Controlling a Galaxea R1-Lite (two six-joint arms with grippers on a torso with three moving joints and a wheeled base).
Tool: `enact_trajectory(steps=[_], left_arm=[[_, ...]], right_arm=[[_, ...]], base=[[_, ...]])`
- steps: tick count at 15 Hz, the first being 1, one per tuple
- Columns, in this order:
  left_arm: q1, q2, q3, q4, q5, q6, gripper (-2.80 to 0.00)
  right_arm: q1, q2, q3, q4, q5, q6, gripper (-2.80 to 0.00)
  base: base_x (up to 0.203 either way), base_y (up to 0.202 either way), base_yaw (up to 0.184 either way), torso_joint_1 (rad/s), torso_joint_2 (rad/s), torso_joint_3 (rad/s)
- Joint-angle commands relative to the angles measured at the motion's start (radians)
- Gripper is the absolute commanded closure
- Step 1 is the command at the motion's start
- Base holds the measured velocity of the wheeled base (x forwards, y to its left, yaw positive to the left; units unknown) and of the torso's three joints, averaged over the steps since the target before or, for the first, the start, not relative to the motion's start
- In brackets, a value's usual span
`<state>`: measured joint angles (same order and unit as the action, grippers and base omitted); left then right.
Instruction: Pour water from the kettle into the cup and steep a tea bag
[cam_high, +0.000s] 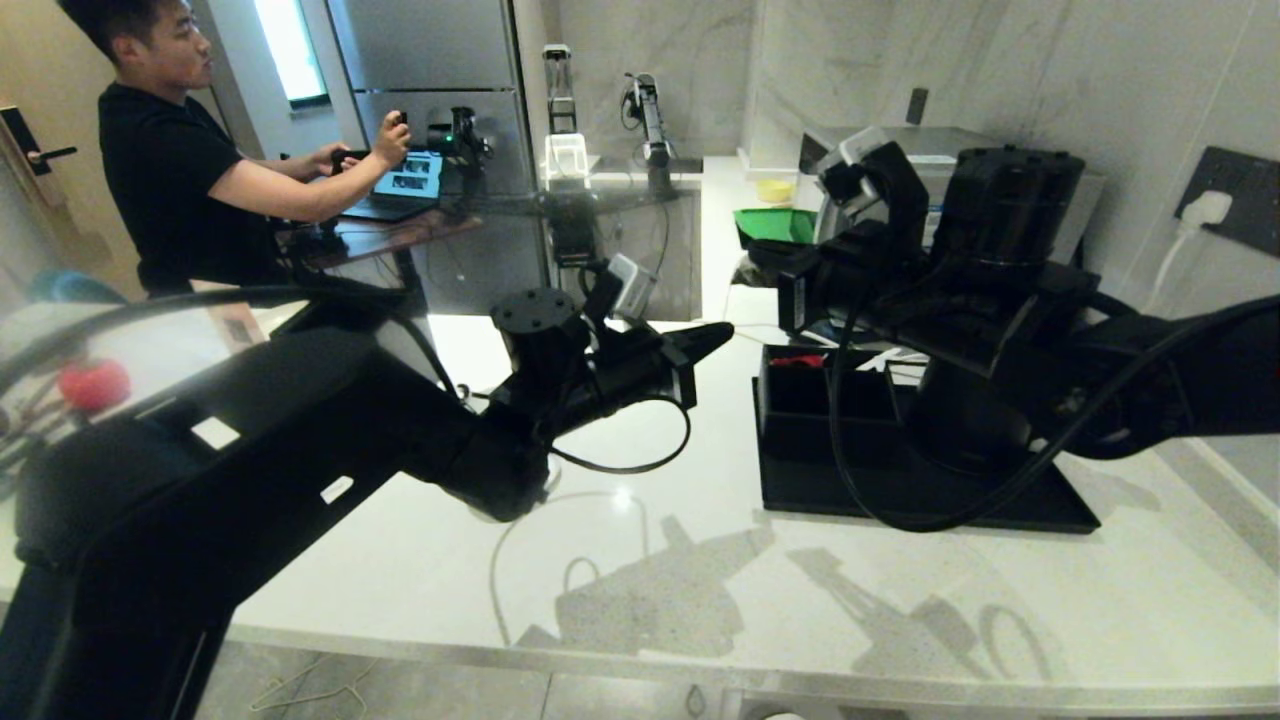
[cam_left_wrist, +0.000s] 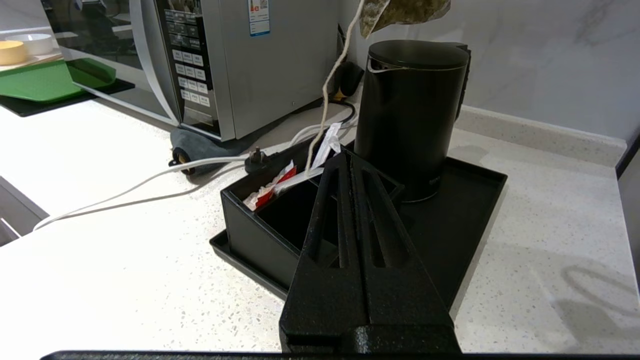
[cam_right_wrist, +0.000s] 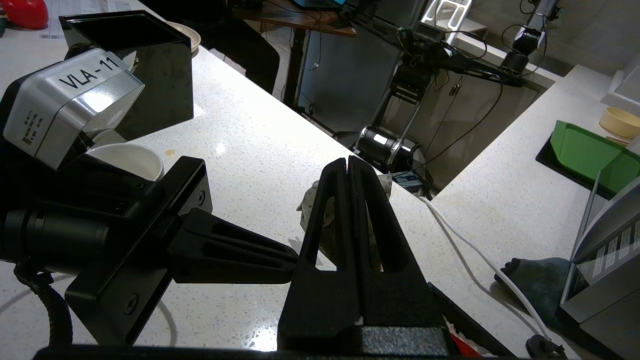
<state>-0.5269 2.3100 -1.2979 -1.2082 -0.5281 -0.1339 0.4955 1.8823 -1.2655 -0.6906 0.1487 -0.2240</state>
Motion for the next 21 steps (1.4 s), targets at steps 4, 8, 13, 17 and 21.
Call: enact_trajectory(steps=[4,8,13,17,21], left_arm=[[0.004,-0.003,0.000,-0.010,-0.001,0.005,0.00],[0.013,-0.001,0.002,-0.007,-0.001,0.007,0.00],[0.016,-0.004,0.003,-0.004,-0.003,0.020,0.00],[0.018,-0.005,0.011,-0.004,-0.003,0.031,0.00],[0.016,-0.007,0.011,-0.004,-0.003,0.031,0.00]], right_arm=[[0.003,0.000,0.000,-0.004,0.002,-0.001,0.00],[0.002,0.001,-0.001,-0.001,0.001,-0.001,0.00],[0.001,0.004,-0.002,-0.004,0.001,-0.001,0.00],[-0.002,0.004,-0.002,-0.004,0.000,0.000,0.00],[-0.002,0.003,-0.002,-0.004,0.000,-0.001,0.00]], base=[[0.000,0.000,0.000,0.000,0.00,0.000],[0.000,0.000,0.000,0.000,0.00,0.000],[0.000,0.000,0.000,0.000,0.00,0.000],[0.000,0.000,0.000,0.000,0.00,0.000],[0.000,0.000,0.000,0.000,0.00,0.000]])
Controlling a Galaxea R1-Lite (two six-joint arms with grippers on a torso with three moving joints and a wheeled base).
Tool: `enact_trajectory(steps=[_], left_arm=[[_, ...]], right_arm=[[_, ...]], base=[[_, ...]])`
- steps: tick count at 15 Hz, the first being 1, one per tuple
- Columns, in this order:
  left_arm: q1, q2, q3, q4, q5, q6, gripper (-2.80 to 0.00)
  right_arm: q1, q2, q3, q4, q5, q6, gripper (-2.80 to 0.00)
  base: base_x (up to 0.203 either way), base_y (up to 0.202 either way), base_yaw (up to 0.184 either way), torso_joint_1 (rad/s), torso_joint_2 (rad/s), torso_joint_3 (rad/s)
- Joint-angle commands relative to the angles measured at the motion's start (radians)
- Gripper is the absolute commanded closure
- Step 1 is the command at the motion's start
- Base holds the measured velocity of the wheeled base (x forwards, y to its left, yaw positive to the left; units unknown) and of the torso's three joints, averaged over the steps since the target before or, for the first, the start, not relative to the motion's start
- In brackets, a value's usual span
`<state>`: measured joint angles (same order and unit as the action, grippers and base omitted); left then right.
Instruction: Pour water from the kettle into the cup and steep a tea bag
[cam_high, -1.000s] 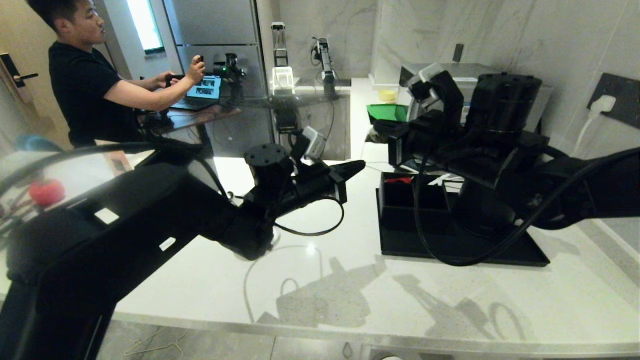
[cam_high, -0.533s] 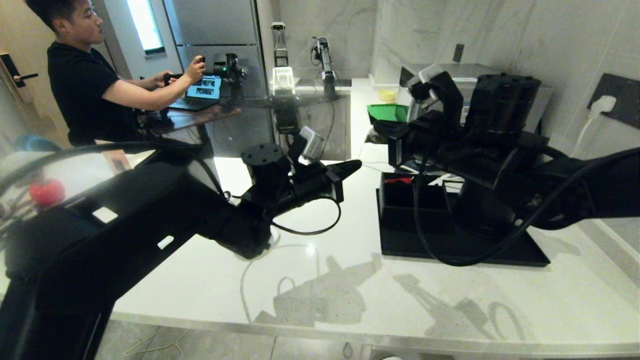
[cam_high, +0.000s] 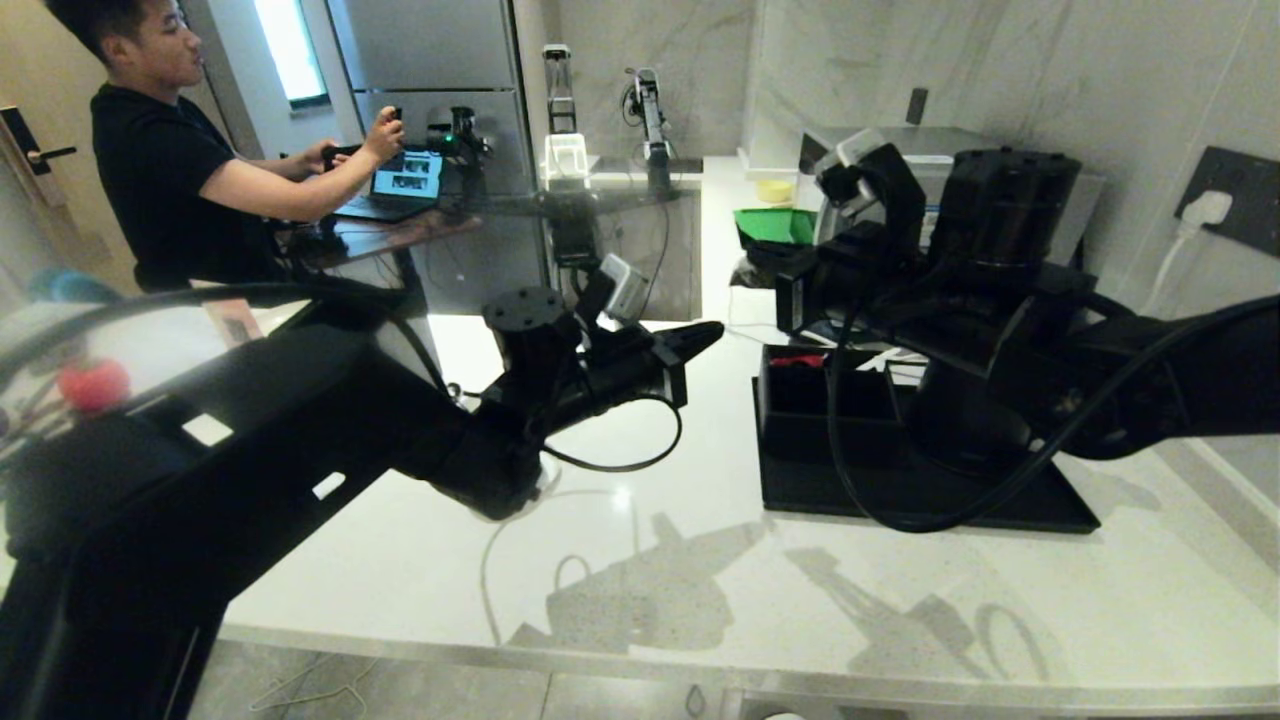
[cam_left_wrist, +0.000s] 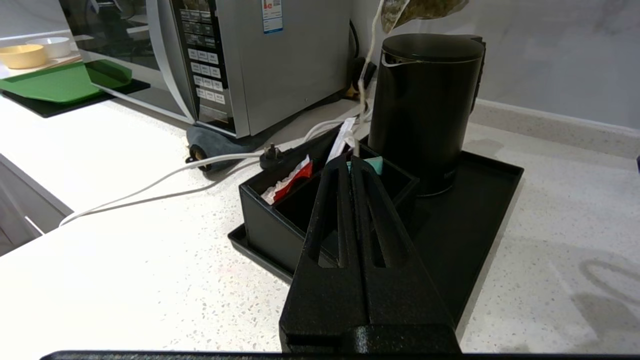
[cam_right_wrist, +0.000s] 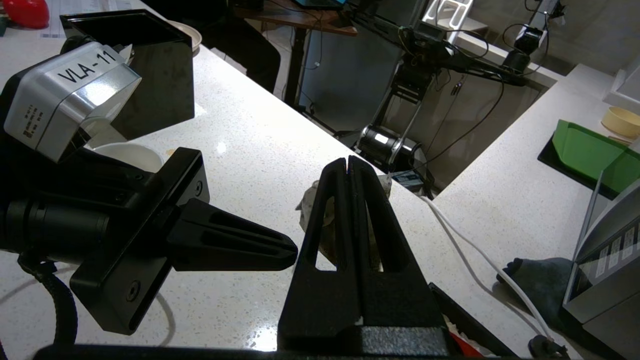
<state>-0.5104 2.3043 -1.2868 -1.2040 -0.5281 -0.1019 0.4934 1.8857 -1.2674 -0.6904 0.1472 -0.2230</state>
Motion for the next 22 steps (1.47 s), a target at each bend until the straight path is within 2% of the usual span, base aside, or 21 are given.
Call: enact_trajectory(steps=[1,2,3,22], left_arm=[[0.000,-0.003,0.000,-0.006,-0.003,-0.001,0.00],[-0.002,-0.003,0.000,-0.008,-0.003,0.001,-0.57],[-0.002,-0.002,0.000,-0.010,-0.003,0.000,-2.80],[-0.008,0.015,-0.008,-0.011,0.010,-0.005,-2.80]], right_arm=[[0.001,0.000,0.002,-0.005,0.002,-0.001,0.00],[0.001,0.000,0.000,-0.005,0.002,-0.001,0.00],[0.001,0.000,0.002,-0.005,0.002,-0.001,0.00],[0.002,0.003,-0.026,0.000,0.002,-0.001,0.00]], base=[[0.000,0.000,0.000,0.000,0.00,0.000],[0.000,0.000,0.000,0.000,0.00,0.000],[0.000,0.000,0.000,0.000,0.00,0.000],[0.000,0.000,0.000,0.000,0.00,0.000]])
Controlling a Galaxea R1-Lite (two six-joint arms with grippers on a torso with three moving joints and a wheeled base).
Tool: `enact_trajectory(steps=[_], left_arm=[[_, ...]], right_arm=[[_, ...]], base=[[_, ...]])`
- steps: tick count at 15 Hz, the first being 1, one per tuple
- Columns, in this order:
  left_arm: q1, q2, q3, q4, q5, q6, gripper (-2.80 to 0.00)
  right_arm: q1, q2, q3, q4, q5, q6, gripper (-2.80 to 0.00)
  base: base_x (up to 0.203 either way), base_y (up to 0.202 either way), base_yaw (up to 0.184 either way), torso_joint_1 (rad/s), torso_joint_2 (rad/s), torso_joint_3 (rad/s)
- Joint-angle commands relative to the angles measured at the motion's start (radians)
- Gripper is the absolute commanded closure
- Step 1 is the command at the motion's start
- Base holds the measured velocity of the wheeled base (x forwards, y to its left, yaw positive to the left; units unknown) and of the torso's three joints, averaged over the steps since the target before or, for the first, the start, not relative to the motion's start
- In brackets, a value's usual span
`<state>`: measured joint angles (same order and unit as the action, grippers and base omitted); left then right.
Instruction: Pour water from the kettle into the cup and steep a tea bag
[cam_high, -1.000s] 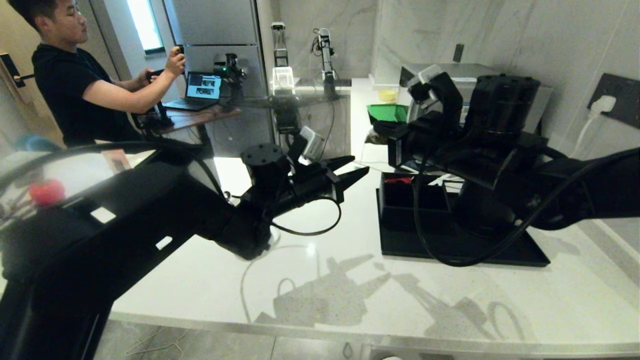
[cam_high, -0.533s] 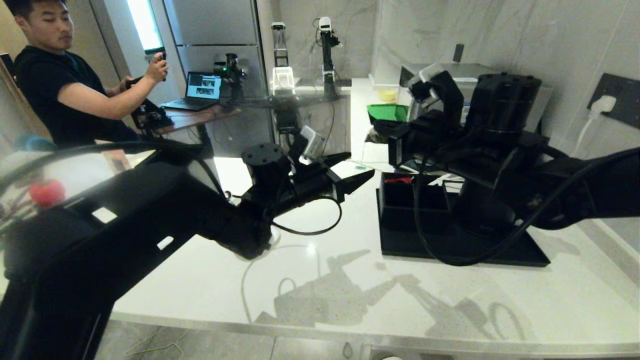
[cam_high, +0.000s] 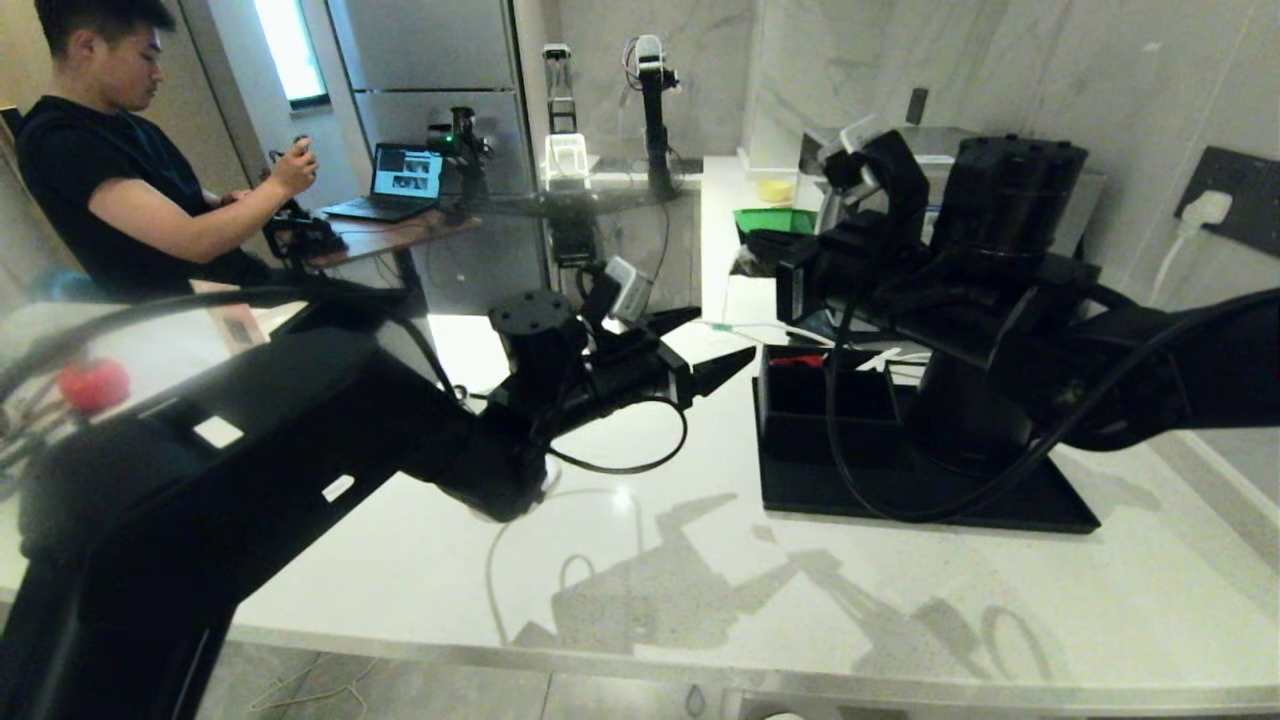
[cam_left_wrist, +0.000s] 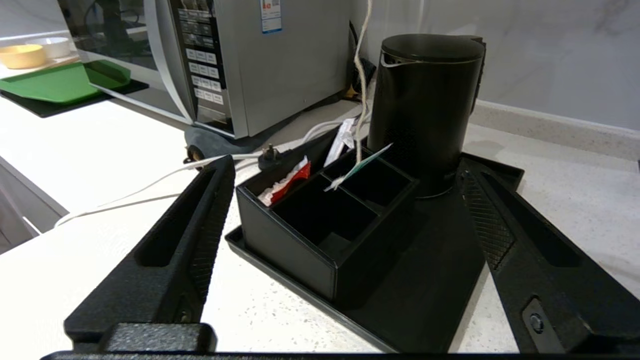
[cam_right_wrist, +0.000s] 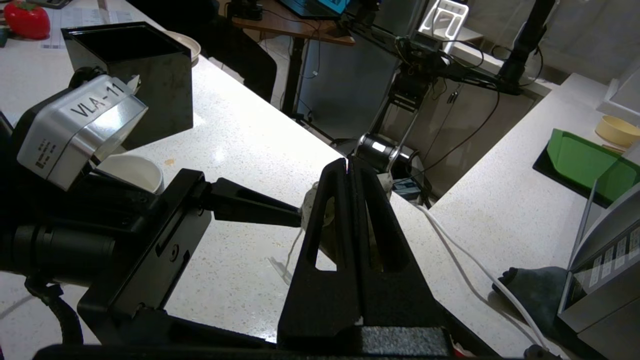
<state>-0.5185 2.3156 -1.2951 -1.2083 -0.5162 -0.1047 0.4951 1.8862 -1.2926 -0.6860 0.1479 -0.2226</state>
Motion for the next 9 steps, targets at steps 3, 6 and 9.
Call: enact_trajectory(steps=[3,6,9], left_arm=[[0.000,0.005,0.000,-0.006,-0.002,-0.003,-2.80],[-0.002,0.008,-0.001,-0.008,-0.002,-0.003,-2.80],[-0.002,0.010,-0.003,-0.007,-0.004,-0.003,-2.80]], right_arm=[[0.000,0.003,-0.001,-0.004,0.001,-0.001,0.00],[0.000,0.004,0.000,-0.004,0.001,-0.001,0.00],[0.000,0.004,0.004,-0.006,0.001,-0.001,0.00]], base=[[0.000,0.000,0.000,0.000,0.00,0.000],[0.000,0.000,0.000,0.000,0.00,0.000],[0.000,0.000,0.000,0.000,0.00,0.000]])
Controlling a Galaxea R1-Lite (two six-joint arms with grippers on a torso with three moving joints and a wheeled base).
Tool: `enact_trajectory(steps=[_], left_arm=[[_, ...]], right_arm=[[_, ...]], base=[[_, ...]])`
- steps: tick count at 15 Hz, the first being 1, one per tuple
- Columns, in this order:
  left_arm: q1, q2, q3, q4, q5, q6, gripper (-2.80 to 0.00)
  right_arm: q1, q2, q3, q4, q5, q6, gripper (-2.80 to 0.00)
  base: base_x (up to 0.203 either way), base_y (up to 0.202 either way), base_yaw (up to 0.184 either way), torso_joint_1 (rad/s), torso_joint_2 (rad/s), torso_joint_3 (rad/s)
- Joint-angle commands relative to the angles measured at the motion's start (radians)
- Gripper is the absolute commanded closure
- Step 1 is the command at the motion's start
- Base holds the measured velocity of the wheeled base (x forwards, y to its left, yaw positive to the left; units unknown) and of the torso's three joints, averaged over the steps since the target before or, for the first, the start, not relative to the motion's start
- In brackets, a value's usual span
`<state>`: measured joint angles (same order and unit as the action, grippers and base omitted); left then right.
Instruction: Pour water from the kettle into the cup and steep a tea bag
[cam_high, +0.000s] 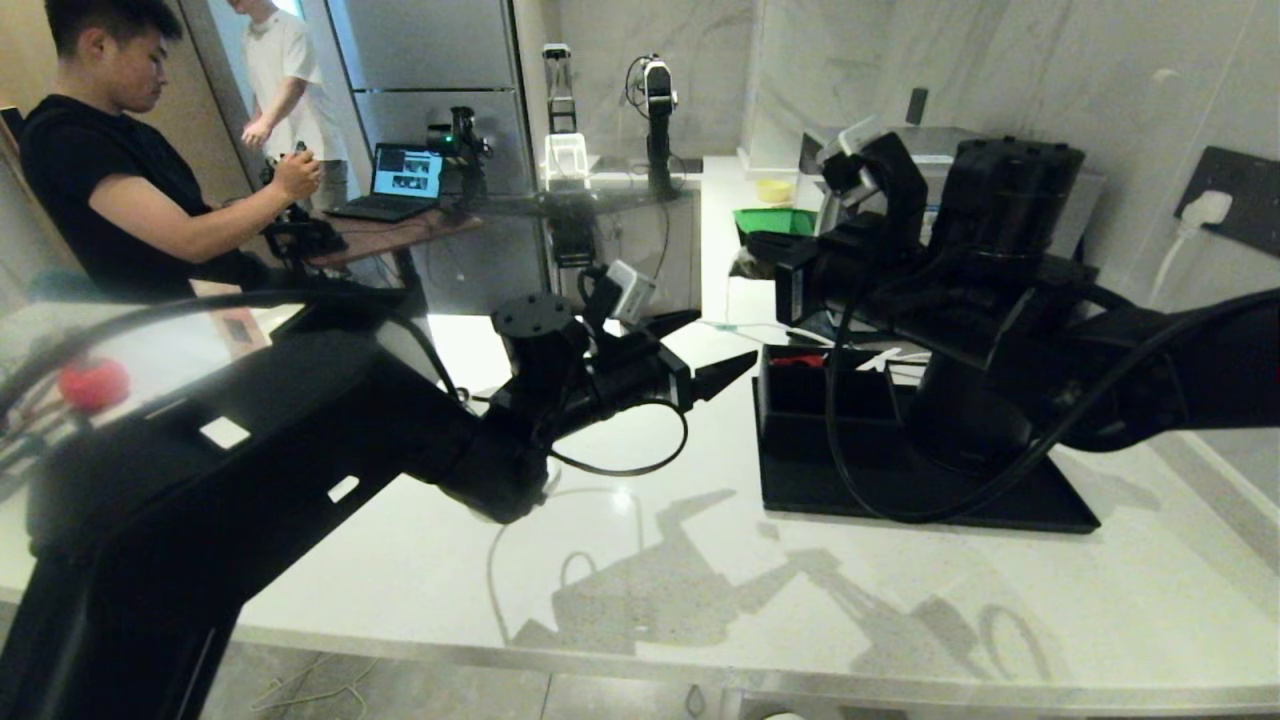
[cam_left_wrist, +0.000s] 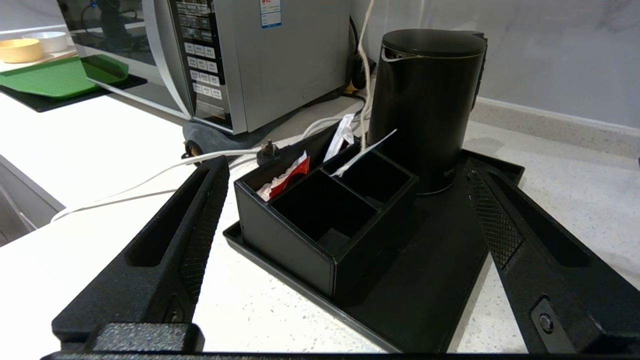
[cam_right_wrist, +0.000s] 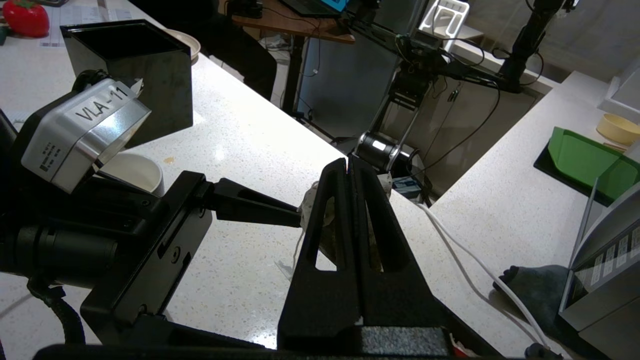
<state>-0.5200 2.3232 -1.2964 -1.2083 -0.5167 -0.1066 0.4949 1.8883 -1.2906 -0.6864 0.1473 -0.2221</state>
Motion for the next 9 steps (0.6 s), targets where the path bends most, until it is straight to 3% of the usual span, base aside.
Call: enact_trajectory(steps=[1,9], left_arm=[[0.000,0.004,-0.005,-0.006,-0.005,-0.001,-2.80],[0.000,0.008,-0.015,-0.007,-0.011,-0.001,-2.80]], right_arm=[[0.002,0.002,0.003,-0.005,0.001,-0.002,0.00],[0.004,0.008,0.007,-0.009,0.001,-0.003,0.00]], base=[[0.000,0.000,0.000,0.000,0.00,0.000],[0.000,0.000,0.000,0.000,0.00,0.000]])
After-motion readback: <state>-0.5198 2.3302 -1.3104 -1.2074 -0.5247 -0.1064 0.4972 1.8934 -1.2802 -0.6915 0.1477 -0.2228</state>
